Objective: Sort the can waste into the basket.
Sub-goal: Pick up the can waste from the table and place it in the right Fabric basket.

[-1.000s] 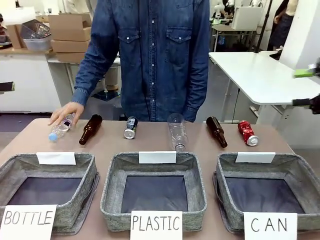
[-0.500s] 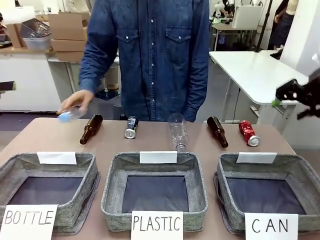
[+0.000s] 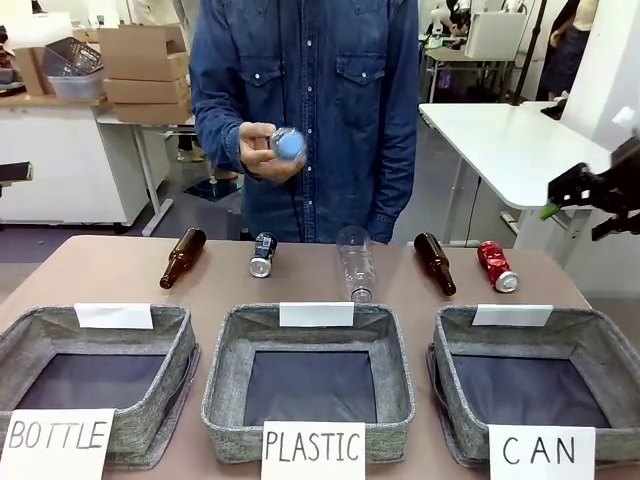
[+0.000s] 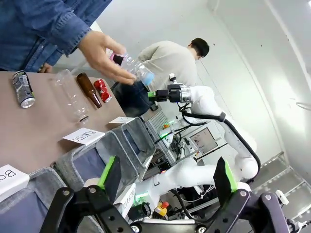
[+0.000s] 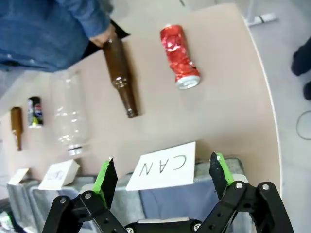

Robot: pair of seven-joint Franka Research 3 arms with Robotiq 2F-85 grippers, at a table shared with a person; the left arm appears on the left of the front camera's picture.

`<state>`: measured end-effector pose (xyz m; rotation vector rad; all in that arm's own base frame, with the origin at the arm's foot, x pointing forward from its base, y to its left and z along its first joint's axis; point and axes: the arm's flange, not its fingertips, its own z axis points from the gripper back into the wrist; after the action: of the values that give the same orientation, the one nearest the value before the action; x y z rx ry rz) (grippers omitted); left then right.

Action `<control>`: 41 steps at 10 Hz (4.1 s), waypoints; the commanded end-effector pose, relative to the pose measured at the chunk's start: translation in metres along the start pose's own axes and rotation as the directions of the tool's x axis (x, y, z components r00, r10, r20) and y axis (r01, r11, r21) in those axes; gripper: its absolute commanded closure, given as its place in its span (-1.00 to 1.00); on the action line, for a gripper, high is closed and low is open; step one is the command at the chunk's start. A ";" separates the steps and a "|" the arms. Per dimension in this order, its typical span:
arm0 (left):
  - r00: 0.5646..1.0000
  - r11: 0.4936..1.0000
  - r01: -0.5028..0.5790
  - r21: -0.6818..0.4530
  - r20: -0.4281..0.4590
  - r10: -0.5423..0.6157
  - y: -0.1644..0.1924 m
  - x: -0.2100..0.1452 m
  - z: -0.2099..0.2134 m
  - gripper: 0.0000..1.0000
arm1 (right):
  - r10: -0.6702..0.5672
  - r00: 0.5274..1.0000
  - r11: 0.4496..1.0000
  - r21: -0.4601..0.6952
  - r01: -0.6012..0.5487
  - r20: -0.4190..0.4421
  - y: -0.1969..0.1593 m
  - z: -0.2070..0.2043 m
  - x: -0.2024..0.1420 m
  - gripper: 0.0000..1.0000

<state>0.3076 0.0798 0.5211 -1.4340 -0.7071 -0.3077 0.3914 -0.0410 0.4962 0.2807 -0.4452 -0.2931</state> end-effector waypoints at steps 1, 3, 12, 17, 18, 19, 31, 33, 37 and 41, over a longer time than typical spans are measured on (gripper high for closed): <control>1.000 1.000 0.024 -0.020 0.008 -0.024 -0.001 0.002 -0.001 -1.00 | 0.070 0.995 0.992 -0.098 -0.077 -0.069 0.007 -0.039 0.054 -1.00; 1.000 1.000 0.024 -0.020 0.008 -0.024 -0.001 0.002 -0.001 -1.00 | 0.128 0.973 0.973 -0.166 -0.161 -0.193 -0.002 -0.092 0.091 -1.00; 1.000 1.000 0.024 -0.020 0.008 -0.024 -0.001 0.002 -0.001 -1.00 | 0.160 0.930 0.963 -0.157 -0.221 -0.331 0.004 -0.257 0.132 -1.00; 1.000 1.000 0.024 -0.020 0.008 -0.024 -0.001 0.002 -0.001 -1.00 | 0.117 0.925 0.962 -0.191 -0.197 -0.361 0.009 -0.271 0.126 -1.00; 1.000 1.000 0.024 -0.020 0.008 -0.024 -0.001 0.002 -0.001 -1.00 | 0.095 0.928 0.958 -0.221 -0.183 -0.360 0.009 -0.273 0.125 -1.00; 1.000 1.000 0.024 -0.020 0.008 -0.024 -0.001 0.002 -0.001 -1.00 | 0.069 0.934 0.963 -0.223 -0.154 -0.350 0.009 -0.273 0.126 0.18; 1.000 1.000 0.024 -0.020 0.008 -0.024 -0.001 0.002 -0.001 -1.00 | 0.060 0.938 0.950 -0.270 -0.159 -0.341 0.005 -0.273 0.125 1.00; 1.000 1.000 0.024 -0.020 0.008 -0.024 -0.001 0.002 -0.001 -1.00 | 0.067 0.935 0.956 -0.246 -0.160 -0.348 0.005 -0.263 0.124 1.00; 1.000 1.000 0.024 -0.020 0.008 -0.024 -0.001 0.002 -0.001 -1.00 | 0.167 0.891 0.973 -0.078 -0.219 -0.422 0.023 -0.061 0.060 1.00; 1.000 1.000 0.024 -0.020 0.008 -0.024 -0.001 0.002 -0.001 -1.00 | 0.432 0.726 0.867 0.023 -0.498 -0.536 -0.007 0.016 -0.063 1.00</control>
<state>0.3071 0.0802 0.5224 -1.4360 -0.7073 -0.3125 0.3436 -0.0253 0.4947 0.1559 0.0949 0.1655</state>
